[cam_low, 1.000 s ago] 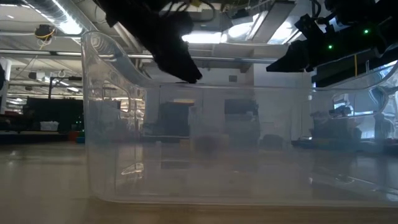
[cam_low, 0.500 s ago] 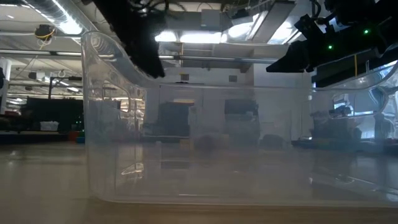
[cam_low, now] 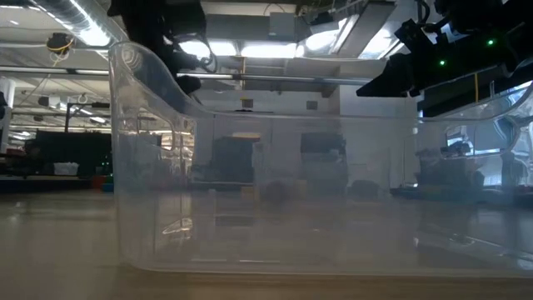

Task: Sort blocks by size
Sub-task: Put the blue cylindrical block into the top transparent bin

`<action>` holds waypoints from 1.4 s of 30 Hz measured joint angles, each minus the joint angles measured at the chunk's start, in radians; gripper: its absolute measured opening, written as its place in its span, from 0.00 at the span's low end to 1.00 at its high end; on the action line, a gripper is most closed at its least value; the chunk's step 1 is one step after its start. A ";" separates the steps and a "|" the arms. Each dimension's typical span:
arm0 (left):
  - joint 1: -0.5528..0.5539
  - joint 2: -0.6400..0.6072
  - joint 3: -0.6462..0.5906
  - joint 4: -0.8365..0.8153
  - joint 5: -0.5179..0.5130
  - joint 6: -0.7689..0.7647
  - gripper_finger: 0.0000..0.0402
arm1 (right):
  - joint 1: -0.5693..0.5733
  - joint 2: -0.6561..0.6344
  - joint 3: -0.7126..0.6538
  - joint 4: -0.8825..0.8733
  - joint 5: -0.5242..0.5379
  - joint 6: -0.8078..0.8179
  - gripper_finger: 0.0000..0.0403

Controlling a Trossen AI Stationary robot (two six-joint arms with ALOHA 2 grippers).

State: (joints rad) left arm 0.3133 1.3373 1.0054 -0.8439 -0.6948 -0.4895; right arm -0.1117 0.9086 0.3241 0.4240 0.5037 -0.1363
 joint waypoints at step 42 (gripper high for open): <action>0.395 0.001 -0.242 0.130 0.119 -0.159 0.62 | 0.000 0.000 0.000 0.000 0.000 0.000 0.46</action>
State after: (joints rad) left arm 0.7079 1.3380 0.7634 -0.7136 -0.5758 -0.6481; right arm -0.1119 0.9088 0.3241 0.4244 0.5037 -0.1358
